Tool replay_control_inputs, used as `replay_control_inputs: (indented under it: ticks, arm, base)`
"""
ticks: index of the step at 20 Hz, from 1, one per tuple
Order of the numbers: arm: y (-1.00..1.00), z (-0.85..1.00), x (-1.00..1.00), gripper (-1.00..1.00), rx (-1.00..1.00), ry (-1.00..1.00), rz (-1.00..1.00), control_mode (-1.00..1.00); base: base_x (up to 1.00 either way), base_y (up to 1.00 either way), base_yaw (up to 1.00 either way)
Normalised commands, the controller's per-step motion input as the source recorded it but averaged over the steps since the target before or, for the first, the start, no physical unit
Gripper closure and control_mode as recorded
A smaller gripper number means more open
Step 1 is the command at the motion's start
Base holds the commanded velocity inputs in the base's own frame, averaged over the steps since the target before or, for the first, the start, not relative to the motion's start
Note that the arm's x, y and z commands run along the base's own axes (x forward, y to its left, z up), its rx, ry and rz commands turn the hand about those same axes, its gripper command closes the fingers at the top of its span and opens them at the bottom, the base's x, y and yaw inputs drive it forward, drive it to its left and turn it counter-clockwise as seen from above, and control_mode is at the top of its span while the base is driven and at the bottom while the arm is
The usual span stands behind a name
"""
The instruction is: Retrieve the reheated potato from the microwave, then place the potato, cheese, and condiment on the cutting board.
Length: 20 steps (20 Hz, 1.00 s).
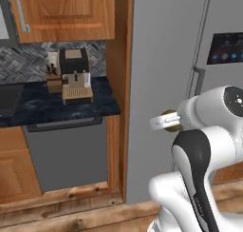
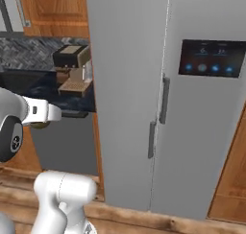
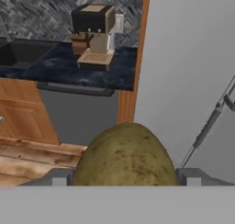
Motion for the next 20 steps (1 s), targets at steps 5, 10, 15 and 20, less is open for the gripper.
replay_control_inputs:
  ticks: [5,10,15,20]
  arm:
    - [0.00,0.00,0.00,1.00,0.00,0.00,0.00,1.00]
    - [0.00,0.00,0.00,1.00,0.00,0.00,0.00,1.00]
    - [0.00,0.00,0.00,1.00,0.00,0.00,0.00,1.00]
    - [0.00,0.00,0.00,1.00,0.00,0.00,0.00,1.00]
  base:
    - [0.33,0.94,0.00]
    - [0.34,0.94,0.00]
    - [0.36,0.94,0.00]
    - [0.37,0.94,0.00]
